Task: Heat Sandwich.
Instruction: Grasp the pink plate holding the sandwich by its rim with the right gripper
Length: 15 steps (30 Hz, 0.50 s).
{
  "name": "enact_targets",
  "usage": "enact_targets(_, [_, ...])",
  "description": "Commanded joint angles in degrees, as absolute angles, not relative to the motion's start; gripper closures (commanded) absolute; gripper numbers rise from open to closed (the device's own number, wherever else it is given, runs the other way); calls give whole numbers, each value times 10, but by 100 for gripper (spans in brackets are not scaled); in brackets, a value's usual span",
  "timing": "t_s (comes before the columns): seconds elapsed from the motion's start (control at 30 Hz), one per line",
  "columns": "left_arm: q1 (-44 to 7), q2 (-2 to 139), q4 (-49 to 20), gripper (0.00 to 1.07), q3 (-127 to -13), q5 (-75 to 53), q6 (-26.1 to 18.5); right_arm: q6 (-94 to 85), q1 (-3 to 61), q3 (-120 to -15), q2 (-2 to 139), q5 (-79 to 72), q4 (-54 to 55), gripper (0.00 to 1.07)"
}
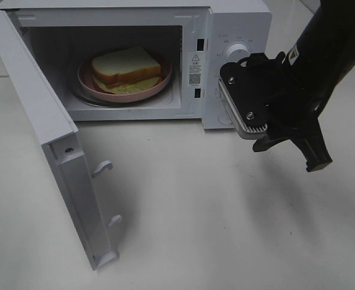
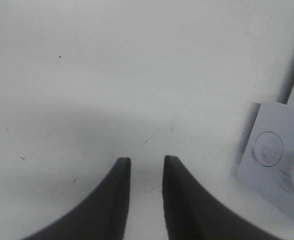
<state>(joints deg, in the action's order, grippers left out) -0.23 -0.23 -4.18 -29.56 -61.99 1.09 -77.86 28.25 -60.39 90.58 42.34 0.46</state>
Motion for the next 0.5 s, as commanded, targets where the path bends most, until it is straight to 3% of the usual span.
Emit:
enact_targets(0.03, [0,-6,-46,9,-295,-614,11,-773,282,-606,902,411,3,68])
enact_targets(0.07, [0,-6,-46,9,-295,-614,11,-773,282,-606,902,411,3,68])
enact_targets(0.1, [0,-6,-46,9,-295,-614,11,-769,282,-606,902,404,3,56])
enact_targets(0.17, [0,-6,-46,9,-295,-614,11,-753,282,-606,902,398,3,44])
enact_targets(0.2, [0,-6,-46,9,-295,-614,11,-730,282,-606,902,395,3,31])
enact_targets(0.23, [0,-6,-46,9,-295,-614,11,-730,282,-606,902,395,3,31])
enact_targets(0.37, [0,-6,-46,9,-295,-614,11,-695,282,-606,902,387,-5,8])
enact_targets(0.5, [0,-6,-46,9,-295,-614,11,-693,282,-606,902,387,-21,7])
